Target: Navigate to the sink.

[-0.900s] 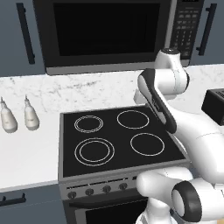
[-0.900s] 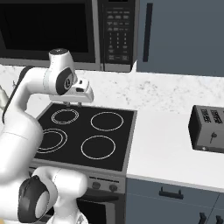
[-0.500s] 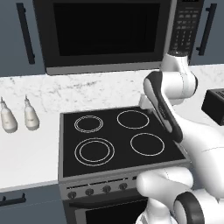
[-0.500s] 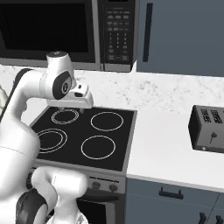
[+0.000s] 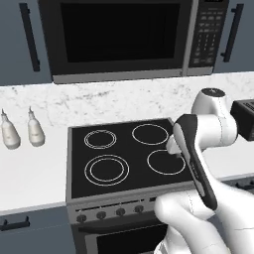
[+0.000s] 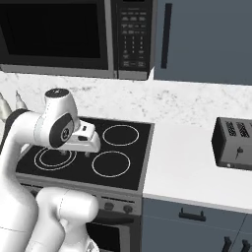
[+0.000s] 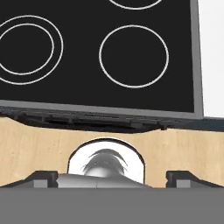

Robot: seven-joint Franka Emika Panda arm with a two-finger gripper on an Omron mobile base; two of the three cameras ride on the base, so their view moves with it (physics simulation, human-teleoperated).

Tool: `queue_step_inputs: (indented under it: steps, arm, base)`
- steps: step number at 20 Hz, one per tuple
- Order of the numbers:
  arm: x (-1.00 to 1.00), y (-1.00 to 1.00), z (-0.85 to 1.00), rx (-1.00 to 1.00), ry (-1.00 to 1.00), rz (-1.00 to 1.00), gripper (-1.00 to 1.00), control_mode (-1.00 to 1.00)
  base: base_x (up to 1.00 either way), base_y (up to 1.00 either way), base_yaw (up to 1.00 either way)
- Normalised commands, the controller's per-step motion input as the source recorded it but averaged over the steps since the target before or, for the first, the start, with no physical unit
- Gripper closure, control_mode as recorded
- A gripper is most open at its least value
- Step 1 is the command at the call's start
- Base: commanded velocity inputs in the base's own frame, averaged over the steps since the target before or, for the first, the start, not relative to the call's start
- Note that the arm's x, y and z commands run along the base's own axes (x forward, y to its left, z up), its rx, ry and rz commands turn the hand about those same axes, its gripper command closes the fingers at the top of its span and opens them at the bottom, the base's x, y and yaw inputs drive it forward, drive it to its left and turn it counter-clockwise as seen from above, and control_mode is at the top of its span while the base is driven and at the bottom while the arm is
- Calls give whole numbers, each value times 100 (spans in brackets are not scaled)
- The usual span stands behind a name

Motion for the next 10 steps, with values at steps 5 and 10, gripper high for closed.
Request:
queue_step_inputs:
  steps: [5, 10]
  arm:
    - [0, 0, 0, 0, 0, 0, -100, 100]
    - [0, 0, 0, 0, 0, 0, -100, 100]
  base:
    - [-21, 0, 5]
    - [-32, -19, -6]
